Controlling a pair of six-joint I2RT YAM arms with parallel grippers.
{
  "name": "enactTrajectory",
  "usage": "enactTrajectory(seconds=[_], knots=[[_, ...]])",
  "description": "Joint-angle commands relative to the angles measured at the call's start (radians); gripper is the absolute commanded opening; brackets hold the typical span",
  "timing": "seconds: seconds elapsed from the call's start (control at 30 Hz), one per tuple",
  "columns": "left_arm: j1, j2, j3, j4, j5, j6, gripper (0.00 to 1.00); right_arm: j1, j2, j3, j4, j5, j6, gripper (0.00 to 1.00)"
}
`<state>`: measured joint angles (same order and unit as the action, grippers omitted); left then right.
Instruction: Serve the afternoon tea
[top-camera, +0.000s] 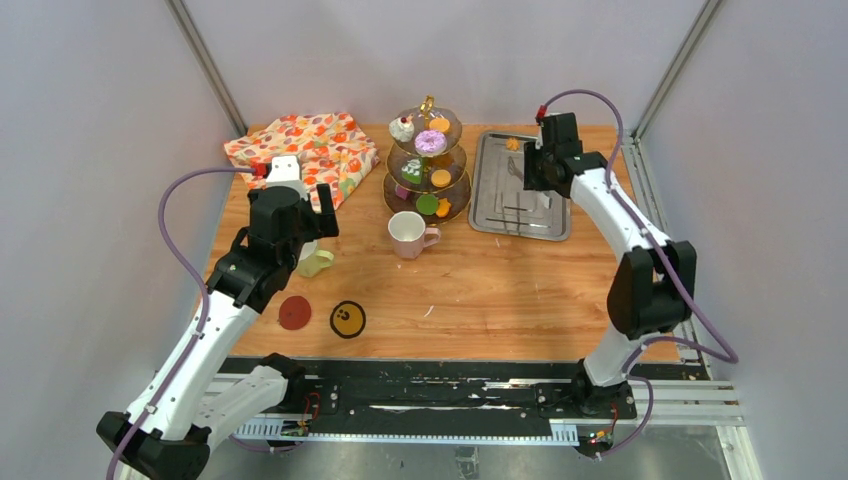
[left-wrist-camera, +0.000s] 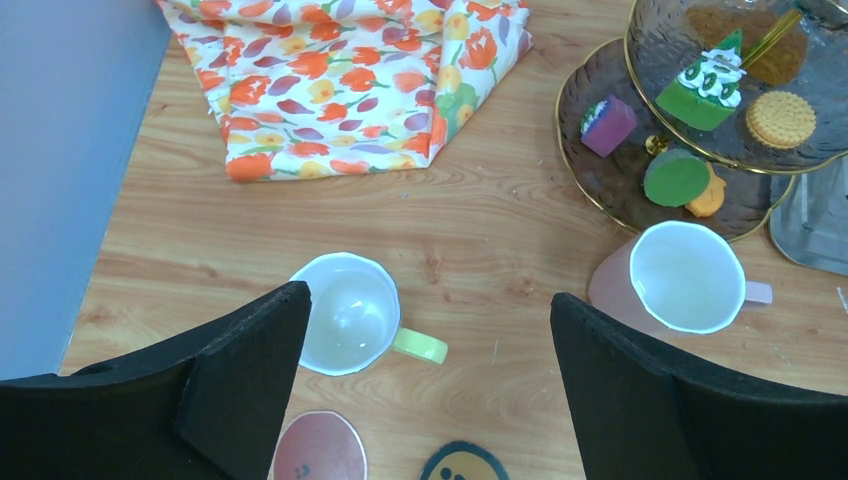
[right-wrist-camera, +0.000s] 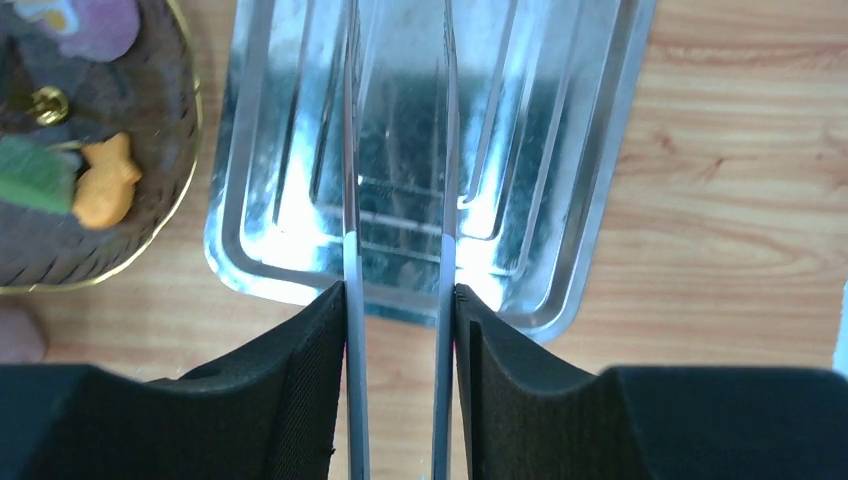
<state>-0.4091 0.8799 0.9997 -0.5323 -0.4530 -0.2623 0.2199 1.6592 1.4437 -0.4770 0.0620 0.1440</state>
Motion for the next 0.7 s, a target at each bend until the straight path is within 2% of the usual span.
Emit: enactTrajectory(seconds=[0.0,0.23,0.67], knots=[[-0.002,-0.009,-0.004,0.028,-0.015,-0.001,0.95,-0.007,0.115,0.146,0.016,0.12,-0.051,0.41],[-0.002,0.003,0.002,0.027,-0.041,0.02,0.95,-0.011,0.297,0.308,0.026,0.108,-0.044,0.41],[-0.003,0.05,0.0,0.056,-0.057,0.04,0.95,-0.011,0.485,0.426,0.078,0.114,-0.009,0.42]])
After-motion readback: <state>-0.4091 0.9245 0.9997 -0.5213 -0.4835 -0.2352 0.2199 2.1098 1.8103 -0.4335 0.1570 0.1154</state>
